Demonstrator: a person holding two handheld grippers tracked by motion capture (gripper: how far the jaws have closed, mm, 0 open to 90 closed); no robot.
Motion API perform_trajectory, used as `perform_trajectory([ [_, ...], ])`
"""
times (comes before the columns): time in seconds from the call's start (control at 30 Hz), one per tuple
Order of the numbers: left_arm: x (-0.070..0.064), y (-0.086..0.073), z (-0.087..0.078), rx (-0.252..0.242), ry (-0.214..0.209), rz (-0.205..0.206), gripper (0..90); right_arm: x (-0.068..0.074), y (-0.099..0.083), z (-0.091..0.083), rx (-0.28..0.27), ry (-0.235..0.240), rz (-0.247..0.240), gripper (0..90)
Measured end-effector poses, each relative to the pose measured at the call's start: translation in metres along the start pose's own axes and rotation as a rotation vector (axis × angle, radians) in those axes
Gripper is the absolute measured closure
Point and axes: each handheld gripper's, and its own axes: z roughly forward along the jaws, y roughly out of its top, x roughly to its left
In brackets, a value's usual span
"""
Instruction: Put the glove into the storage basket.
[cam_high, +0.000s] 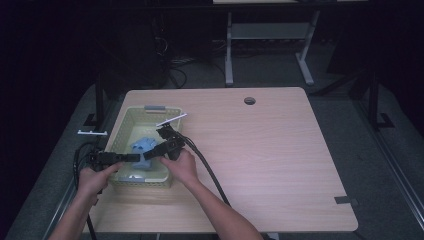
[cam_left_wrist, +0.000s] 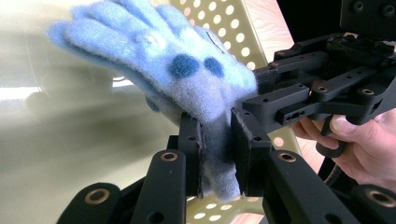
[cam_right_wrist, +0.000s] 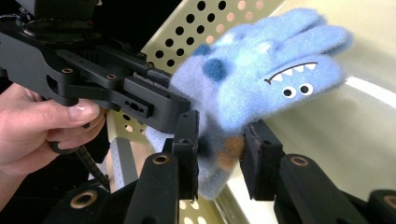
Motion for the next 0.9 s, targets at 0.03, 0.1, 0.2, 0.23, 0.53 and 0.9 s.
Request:
perform_trajectory([
  [0.03,0.001,0.000,0.001,0.002,0.010,0.005,74.7,0.000,0.000,-0.001,0.002,-0.011,0.000,68.9],
  [0.1,0.001,0.001,0.001,0.002,0.009,0.008,74.8,0.000,0.000,-0.004,0.003,-0.022,-0.009,68.9],
  [0.2,0.000,0.001,0.002,0.017,0.036,0.012,74.7,0.000,0.000,-0.009,-0.002,-0.028,-0.010,68.6],
  [0.23,-0.001,0.002,0.002,0.023,0.052,0.018,74.8,0.000,0.000,-0.010,-0.004,-0.026,-0.014,68.0],
  [0.53,-0.010,0.008,0.014,0.126,0.189,0.051,74.6,0.007,-0.001,-0.019,-0.021,-0.017,-0.036,67.8],
  [0.9,-0.012,0.012,0.017,0.162,0.291,0.039,58.2,0.007,-0.004,-0.032,-0.033,-0.018,-0.045,66.1],
])
